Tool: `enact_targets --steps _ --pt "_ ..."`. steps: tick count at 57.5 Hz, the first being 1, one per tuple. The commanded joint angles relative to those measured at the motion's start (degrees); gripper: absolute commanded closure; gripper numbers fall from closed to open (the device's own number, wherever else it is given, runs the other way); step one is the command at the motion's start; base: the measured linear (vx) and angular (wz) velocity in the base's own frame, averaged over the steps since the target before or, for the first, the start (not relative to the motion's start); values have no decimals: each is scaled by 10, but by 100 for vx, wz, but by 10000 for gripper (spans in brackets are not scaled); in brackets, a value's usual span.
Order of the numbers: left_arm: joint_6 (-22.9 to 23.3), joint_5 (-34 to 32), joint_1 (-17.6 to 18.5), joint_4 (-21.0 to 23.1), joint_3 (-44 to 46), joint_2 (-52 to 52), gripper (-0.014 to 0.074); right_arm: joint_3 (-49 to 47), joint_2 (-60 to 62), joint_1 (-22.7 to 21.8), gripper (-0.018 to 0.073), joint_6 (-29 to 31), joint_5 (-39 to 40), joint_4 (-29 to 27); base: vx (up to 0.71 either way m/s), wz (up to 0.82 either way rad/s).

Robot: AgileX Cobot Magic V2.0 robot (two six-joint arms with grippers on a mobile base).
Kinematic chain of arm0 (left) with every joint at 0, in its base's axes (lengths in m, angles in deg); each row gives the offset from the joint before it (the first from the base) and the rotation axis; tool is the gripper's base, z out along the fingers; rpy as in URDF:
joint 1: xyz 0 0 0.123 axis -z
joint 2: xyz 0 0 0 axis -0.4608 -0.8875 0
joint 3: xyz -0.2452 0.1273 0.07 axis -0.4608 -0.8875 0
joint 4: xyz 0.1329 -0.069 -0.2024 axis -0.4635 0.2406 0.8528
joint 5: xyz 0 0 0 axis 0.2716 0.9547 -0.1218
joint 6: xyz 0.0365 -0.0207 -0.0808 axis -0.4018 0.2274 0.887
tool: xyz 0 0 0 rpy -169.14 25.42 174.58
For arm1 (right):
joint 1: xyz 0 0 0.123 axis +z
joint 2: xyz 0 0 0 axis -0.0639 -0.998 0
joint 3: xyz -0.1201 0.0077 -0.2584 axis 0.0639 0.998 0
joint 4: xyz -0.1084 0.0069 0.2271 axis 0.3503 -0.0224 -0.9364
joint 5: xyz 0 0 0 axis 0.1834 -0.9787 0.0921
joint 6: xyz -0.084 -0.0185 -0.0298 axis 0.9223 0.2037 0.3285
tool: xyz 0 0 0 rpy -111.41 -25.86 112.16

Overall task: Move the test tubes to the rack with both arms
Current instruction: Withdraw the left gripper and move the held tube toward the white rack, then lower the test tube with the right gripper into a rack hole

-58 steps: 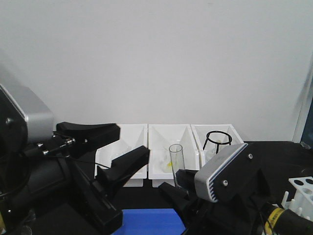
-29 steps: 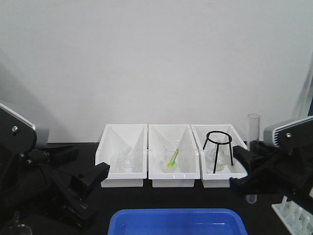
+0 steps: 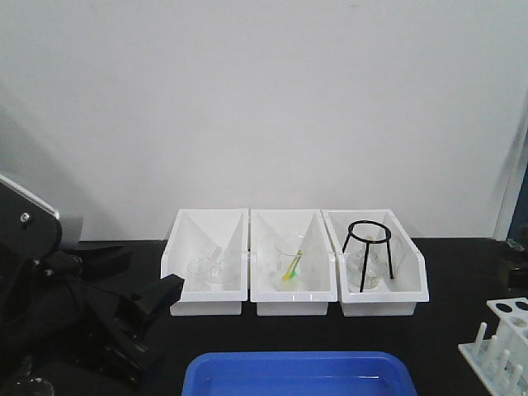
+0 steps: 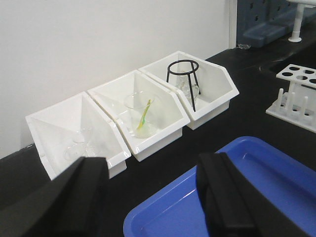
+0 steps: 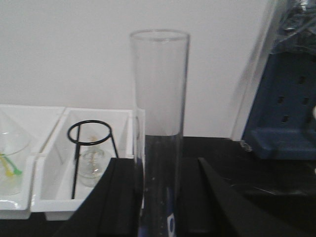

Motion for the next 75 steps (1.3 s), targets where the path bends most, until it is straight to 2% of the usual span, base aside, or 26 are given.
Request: enact_targets --steps 1,15,23,36,46,63,75 --pt "0 -20 3 -6 18 13 97 -21 12 -29 566 2 65 2 0 0" --pt "0 -6 3 -6 18 13 97 -19 12 -75 566 2 80 2 0 0" --pt "0 -2 3 -10 18 13 97 17 6 -85 566 -16 157 2 0 0" --pt "0 -2 3 -17 18 13 97 81 -53 -85 566 -32 287 2 0 0" --pt "0 0 3 -16 18 13 97 84 -102 -85 566 -44 365 2 0 0" --pt "0 1 3 -16 18 13 97 84 -158 -85 566 -67 386 2 0 0" --pt "0 1 3 -16 18 13 97 84 -203 -85 566 -67 442 -2 0 0"
